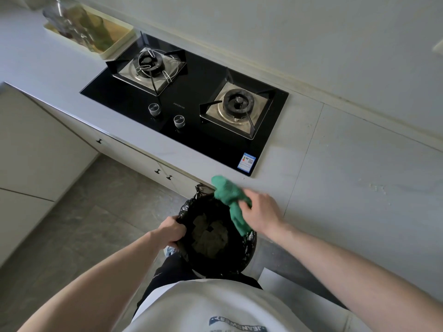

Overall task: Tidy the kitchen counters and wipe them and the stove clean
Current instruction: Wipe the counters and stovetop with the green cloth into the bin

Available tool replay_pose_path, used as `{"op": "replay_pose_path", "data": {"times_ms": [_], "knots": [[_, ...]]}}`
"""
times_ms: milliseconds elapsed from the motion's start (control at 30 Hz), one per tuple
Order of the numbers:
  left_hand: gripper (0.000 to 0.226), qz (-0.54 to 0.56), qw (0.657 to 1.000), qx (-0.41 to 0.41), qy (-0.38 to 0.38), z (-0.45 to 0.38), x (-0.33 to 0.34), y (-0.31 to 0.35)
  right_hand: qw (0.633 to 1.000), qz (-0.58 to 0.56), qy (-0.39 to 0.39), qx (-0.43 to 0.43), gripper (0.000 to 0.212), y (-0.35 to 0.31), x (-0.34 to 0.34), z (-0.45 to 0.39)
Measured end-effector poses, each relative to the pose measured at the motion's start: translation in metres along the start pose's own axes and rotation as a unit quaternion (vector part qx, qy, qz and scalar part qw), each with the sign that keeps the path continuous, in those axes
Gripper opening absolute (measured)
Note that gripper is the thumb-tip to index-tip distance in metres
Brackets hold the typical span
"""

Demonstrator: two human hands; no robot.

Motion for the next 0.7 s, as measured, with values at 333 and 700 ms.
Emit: {"op": "replay_pose_path", "data": {"times_ms": [333,700], "knots": [[0.041,0.049,0.999,0.005,0.005,0.002,-0.013,-0.008,0.989,0.041,0.132,0.059,0.020,0.041,-0.055,-0.049],[0.039,0.056,0.998,0.008,0.009,0.001,-0.020,-0.008,0.987,0.095,-0.082,0.101,0.051,0.040,0.038,-0.066]]}}
Point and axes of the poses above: each hand's wrist, its own z-axis away from the middle knuckle, its own x-axis out of the palm, y = z × x, the point moved 6 cm from there along -z, towards the middle knuckle, and after that the axes turned 6 degrees about z, right-handed, at the moved point
